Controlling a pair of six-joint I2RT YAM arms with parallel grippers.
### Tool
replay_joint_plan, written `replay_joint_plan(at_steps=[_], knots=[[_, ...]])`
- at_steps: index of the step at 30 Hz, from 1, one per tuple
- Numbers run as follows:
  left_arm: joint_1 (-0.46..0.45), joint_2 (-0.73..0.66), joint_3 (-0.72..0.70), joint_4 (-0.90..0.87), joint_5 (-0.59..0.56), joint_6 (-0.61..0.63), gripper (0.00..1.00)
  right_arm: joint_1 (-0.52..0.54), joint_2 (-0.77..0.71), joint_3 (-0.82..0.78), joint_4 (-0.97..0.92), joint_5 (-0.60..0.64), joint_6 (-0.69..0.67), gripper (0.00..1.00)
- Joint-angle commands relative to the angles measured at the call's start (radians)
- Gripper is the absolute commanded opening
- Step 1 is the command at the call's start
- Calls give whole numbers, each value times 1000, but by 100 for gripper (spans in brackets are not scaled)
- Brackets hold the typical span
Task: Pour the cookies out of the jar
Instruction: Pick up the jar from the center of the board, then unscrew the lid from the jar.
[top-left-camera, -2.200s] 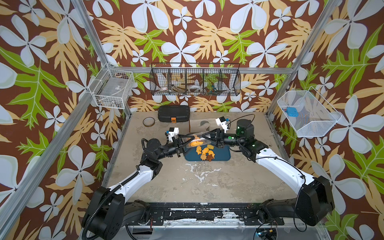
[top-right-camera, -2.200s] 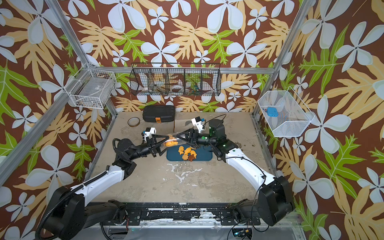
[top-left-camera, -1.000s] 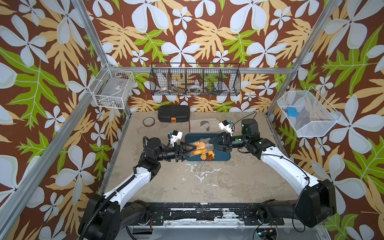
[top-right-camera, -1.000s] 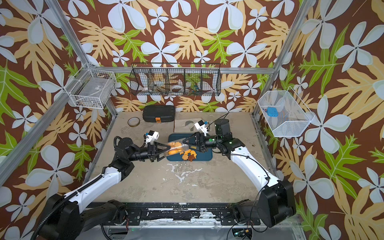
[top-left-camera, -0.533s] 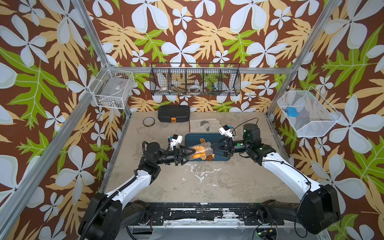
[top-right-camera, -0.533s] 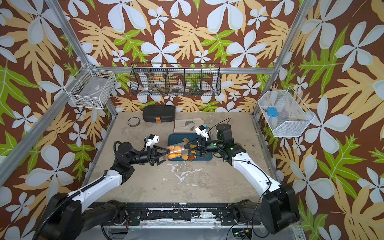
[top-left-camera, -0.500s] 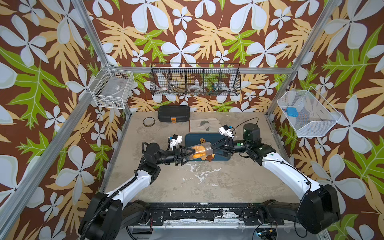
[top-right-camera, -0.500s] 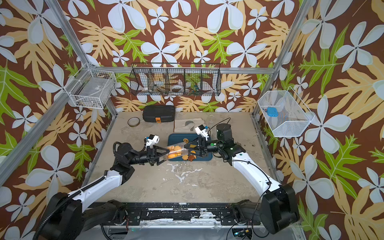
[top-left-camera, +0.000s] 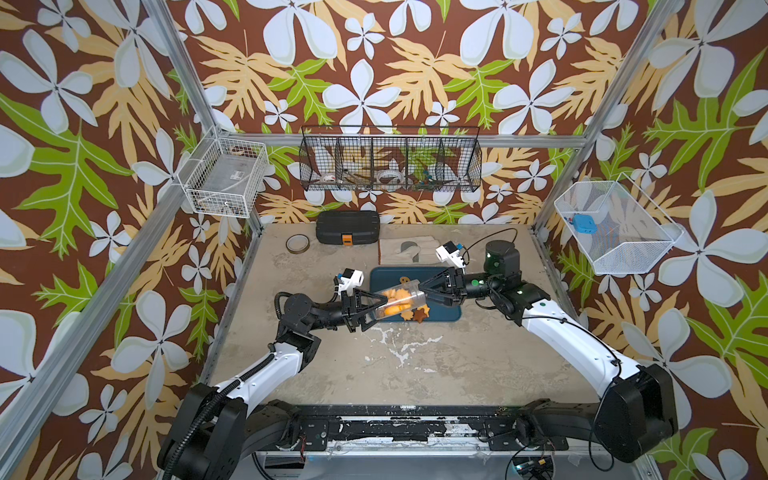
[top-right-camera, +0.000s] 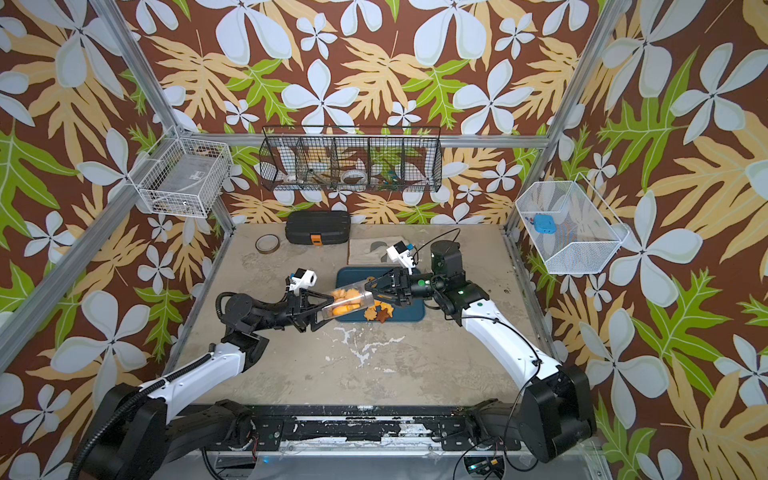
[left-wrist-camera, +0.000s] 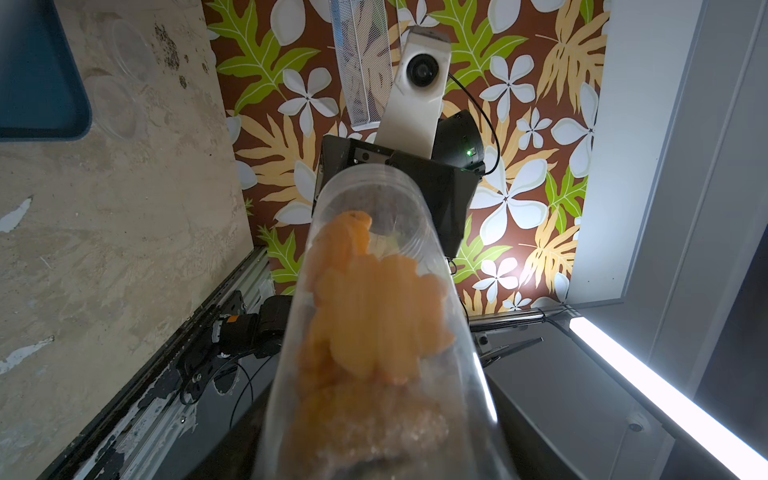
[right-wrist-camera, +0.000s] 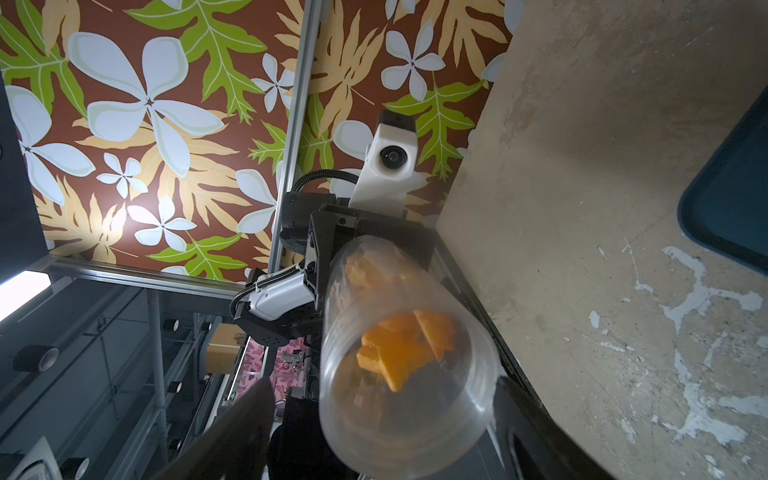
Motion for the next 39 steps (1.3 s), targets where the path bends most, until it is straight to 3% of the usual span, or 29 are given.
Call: replay_joint_plan(at_steps=[1,6,11,15,28,39], knots=[[-3,-9,15,159,-14,-15,43,21,10,4,-25,-46,-2,83],[-3,-9,23,159,-14,-18,43,28,32,27,-142,-20,-77,89],[-3,-12,15,157,-14,-19,43,28,44,52,-172,-13,-89,89],[-3,-13,20,144,-10,-11,42,7,65,102,-341,57,-199,88],[-3,-13,22,124,-7,0,42,28,41,70,-89,-32,-18,80],[-3,-15,15,114,-8,-1,44,30,23,69,-81,-13,-16,60]])
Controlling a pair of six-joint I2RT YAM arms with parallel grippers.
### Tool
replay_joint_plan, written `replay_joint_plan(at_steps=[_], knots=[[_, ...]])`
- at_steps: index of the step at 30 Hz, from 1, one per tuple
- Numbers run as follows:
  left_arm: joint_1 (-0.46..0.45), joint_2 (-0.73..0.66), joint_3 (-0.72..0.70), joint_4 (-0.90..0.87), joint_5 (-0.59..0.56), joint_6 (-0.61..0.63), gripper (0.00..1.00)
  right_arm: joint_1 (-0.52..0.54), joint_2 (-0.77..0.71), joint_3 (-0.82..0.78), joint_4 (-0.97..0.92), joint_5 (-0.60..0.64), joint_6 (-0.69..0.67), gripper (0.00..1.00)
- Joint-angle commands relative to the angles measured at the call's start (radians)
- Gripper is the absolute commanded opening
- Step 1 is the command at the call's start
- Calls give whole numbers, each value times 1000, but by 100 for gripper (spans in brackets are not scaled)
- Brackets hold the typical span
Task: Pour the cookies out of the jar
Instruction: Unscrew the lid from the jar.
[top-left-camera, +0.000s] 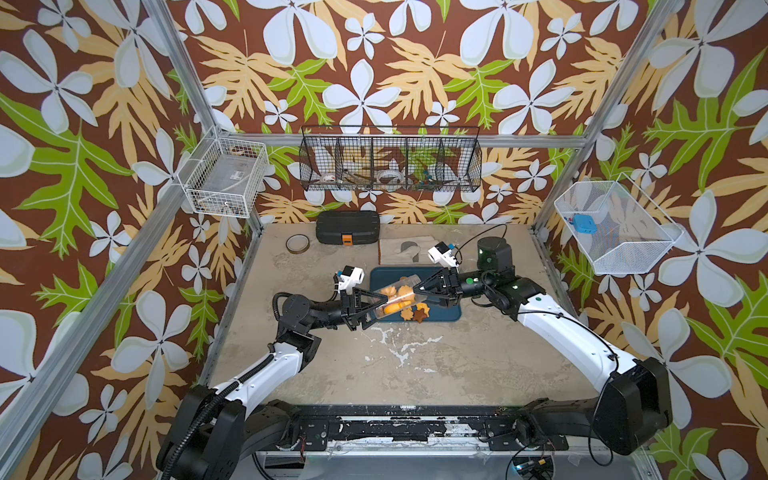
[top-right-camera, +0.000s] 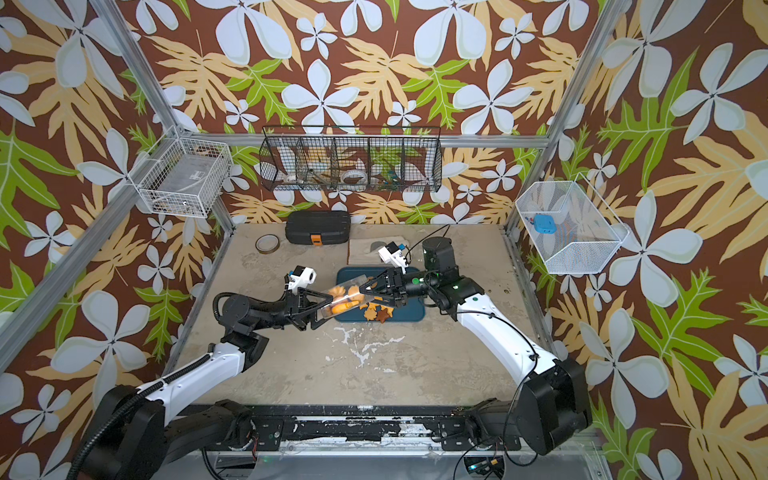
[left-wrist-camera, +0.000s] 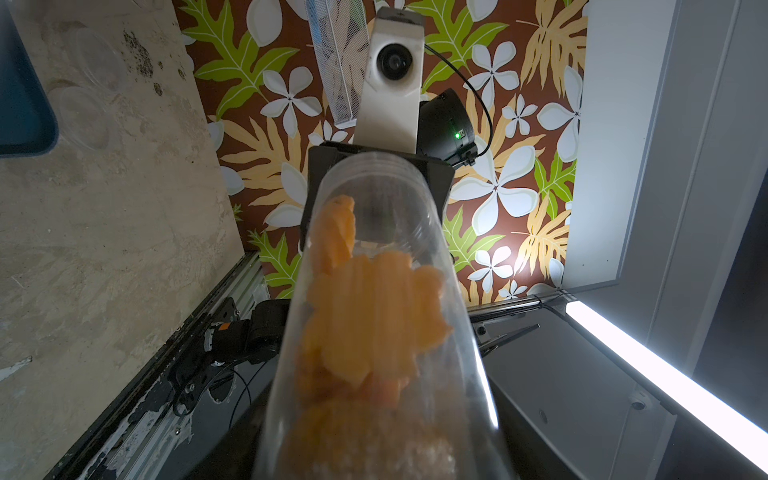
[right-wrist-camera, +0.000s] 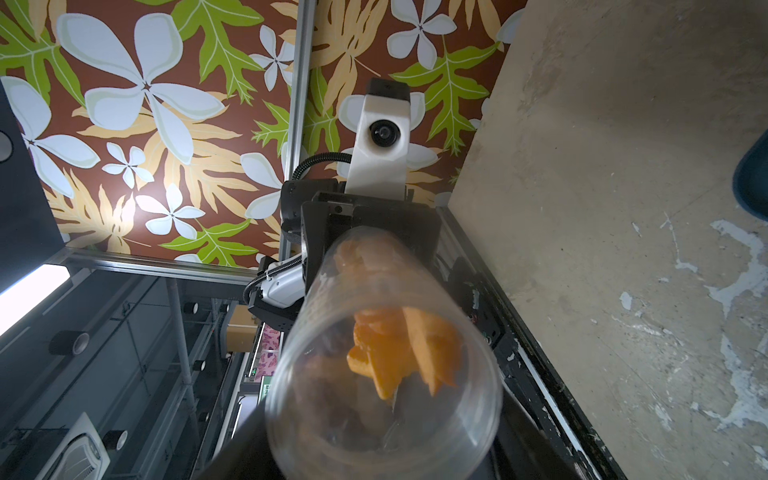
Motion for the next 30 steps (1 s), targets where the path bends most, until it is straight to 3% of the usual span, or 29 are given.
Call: replay_joint_plan(at_steps=[1,7,16,23,27,30], knots=[[1,-6,5,70,-5,-1,45,0,-10,-4,11,19,-8,59],[1,9,16,64,-21,-4,62,1,-32,-26,-2,62,-12,58],[1,45,42,42,-38,3,81,30,-36,-35,-31,131,-35,57],[1,43,59,-60,-29,65,80,37,-32,-24,-45,167,-45,56],[1,40,75,-121,-25,107,72,36,-28,-22,-58,168,-55,57],[1,42,75,-124,-26,107,67,37,-28,-20,-72,160,-66,65]])
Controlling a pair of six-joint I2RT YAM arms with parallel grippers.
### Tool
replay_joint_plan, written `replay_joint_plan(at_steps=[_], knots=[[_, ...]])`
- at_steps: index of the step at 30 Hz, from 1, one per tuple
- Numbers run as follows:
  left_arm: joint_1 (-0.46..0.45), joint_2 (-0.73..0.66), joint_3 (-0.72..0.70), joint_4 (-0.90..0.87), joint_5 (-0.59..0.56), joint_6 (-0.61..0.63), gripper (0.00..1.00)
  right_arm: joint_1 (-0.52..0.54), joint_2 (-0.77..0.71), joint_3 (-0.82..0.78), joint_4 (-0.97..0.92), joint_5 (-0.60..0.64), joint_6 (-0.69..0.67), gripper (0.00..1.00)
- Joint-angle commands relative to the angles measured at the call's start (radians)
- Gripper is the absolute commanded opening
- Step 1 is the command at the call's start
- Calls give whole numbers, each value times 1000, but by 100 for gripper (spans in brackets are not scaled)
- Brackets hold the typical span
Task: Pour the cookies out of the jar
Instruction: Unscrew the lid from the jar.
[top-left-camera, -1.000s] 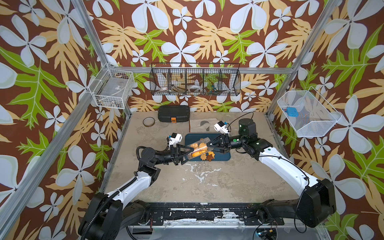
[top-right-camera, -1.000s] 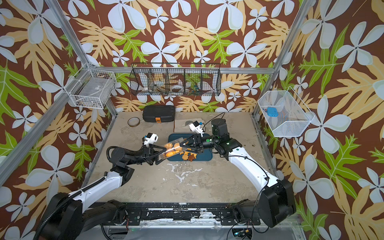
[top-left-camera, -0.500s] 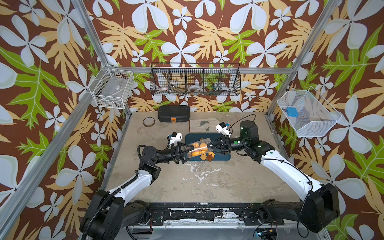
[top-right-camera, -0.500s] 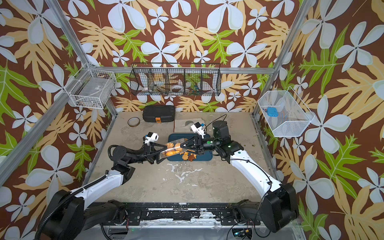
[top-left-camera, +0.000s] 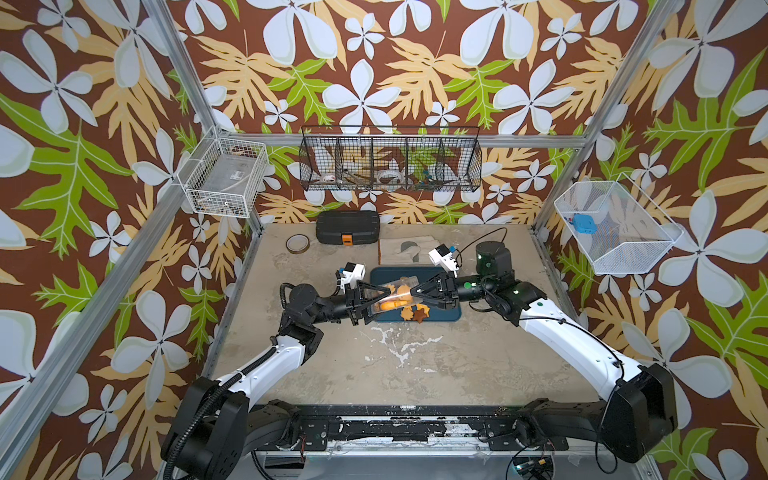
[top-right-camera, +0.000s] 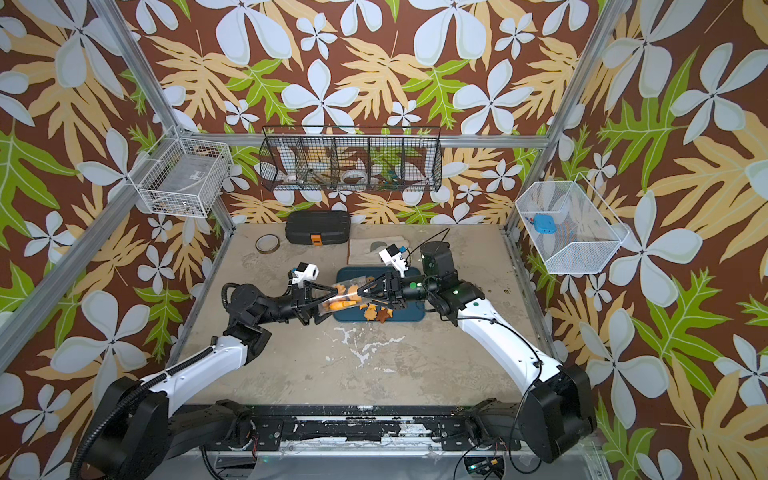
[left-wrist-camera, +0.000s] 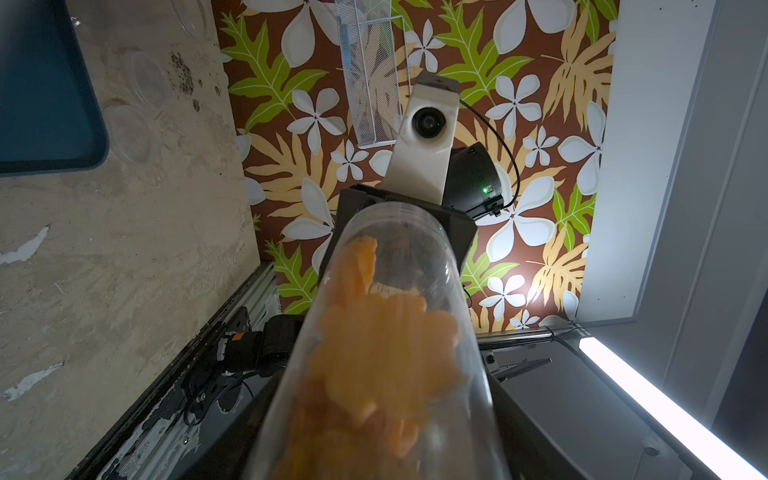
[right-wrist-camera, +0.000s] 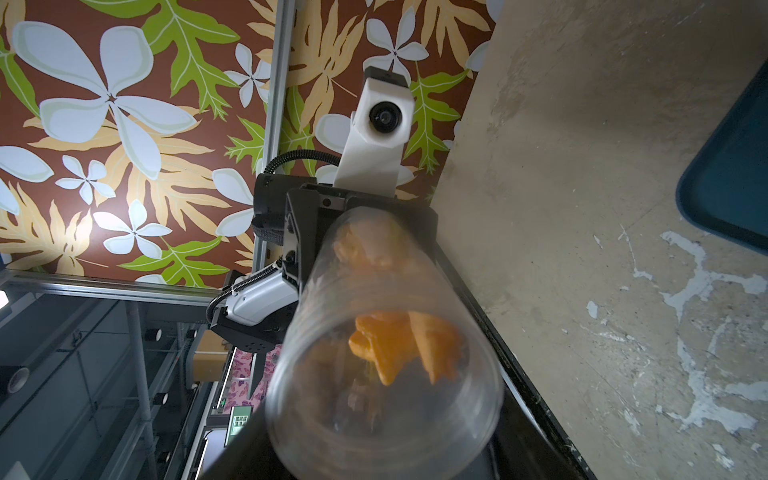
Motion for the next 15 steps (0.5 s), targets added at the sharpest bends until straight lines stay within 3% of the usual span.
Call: replay_joint_plan(at_steps=[1,4,7,15], knots=[[0,-5,11,31,7,27,67,2,3,3,-36,23,-22,70],[0,-8,11,38,10,27,66,-9,4,-5,9,-15,5,84],[0,-11,10,43,16,26,65,-31,13,9,52,-58,34,89],[0,-16,9,47,21,26,62,-30,46,53,75,-114,59,85]])
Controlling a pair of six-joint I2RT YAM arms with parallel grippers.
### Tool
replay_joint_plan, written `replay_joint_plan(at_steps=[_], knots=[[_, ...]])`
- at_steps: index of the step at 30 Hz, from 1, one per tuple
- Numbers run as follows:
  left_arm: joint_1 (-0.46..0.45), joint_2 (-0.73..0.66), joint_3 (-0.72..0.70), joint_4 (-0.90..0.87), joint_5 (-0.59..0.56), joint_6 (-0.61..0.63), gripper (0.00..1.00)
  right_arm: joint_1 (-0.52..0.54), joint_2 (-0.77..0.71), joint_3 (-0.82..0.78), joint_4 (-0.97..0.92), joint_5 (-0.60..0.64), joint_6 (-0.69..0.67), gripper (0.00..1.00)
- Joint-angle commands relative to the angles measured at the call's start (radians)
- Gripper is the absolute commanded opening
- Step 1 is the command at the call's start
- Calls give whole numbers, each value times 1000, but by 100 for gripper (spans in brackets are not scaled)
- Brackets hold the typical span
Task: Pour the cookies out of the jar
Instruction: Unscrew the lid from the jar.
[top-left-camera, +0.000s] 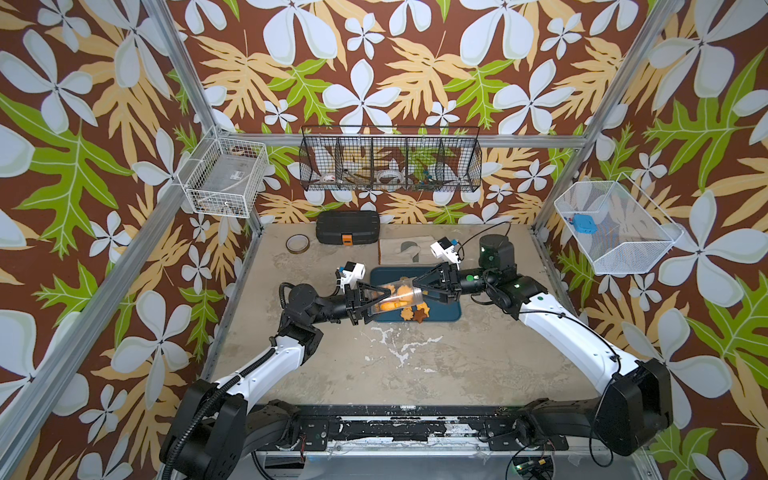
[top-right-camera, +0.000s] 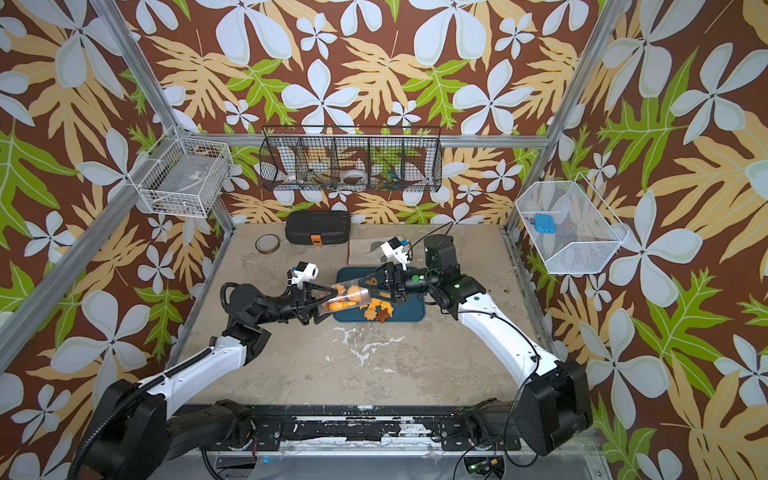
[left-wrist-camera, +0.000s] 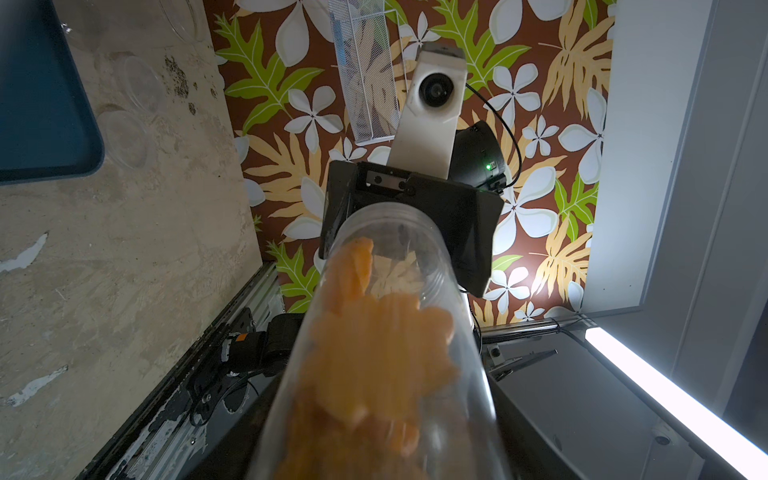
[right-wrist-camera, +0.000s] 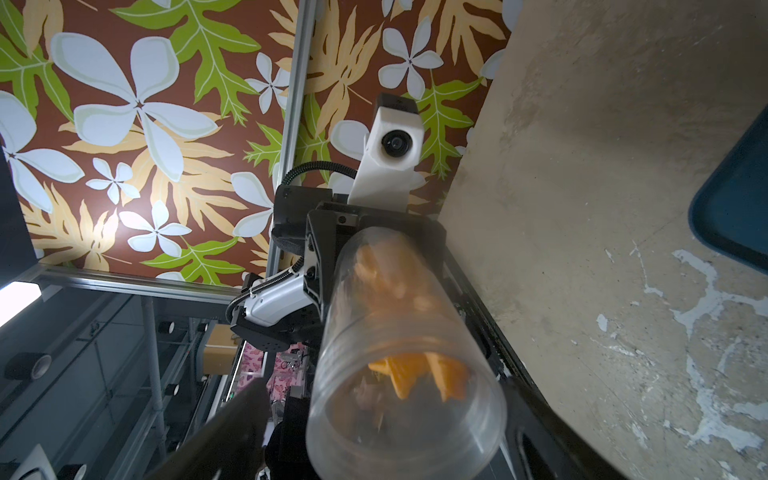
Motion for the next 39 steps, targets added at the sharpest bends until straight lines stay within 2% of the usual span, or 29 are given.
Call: replay_joint_plan(at_steps=[1,12,17,21,25,29,34,39], knots=[[-1,-3,7,55,13,6,62,10,10,8,32,-41,13,85],[0,-3,2,55,12,3,61,35,14,2,31,-41,5,74],[-1,-4,2,56,13,1,61,22,6,2,31,-42,2,80],[0,-3,1,55,11,1,60,18,3,2,31,-48,2,80],[0,-3,2,55,10,1,60,18,-2,-2,31,-48,2,74],[-1,-3,-1,55,8,-1,59,18,-2,-7,31,-47,2,55],[0,-12,12,28,-13,-49,55,15,0,11,6,-46,-32,53],[2,-60,76,-165,-18,-67,53,16,0,67,-61,-28,-166,52]])
